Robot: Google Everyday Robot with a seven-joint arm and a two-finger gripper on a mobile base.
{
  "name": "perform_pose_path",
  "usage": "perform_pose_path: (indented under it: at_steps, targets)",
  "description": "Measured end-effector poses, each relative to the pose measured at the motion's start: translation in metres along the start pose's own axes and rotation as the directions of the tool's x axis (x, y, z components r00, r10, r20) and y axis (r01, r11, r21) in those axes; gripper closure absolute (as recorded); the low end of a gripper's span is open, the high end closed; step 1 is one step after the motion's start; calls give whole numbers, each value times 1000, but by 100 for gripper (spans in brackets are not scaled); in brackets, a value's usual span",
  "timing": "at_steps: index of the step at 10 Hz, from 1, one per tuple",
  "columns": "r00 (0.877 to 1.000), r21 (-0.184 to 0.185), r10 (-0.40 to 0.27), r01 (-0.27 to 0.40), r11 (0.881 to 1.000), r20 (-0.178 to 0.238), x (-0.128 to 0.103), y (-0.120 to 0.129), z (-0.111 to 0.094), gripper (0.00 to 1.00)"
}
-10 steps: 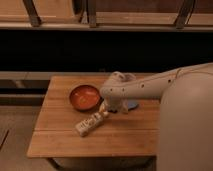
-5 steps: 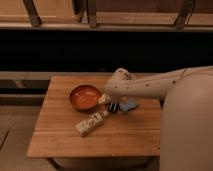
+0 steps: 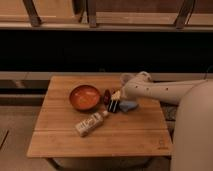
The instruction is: Wipe the white sponge on the table
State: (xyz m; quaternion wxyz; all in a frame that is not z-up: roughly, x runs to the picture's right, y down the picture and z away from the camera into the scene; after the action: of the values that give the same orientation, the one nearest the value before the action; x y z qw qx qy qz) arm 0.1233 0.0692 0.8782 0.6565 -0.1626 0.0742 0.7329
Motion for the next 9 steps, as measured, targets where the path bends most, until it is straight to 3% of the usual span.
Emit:
perform_pose_path:
  at_steps: [4, 6, 9]
  targets:
    - [996, 45, 46, -43, 998, -77, 8, -12, 22, 20]
    - [989, 122, 83, -68, 990, -119, 13, -34, 36, 20]
    - [980, 212, 144, -113, 971, -139, 16, -65, 45, 20]
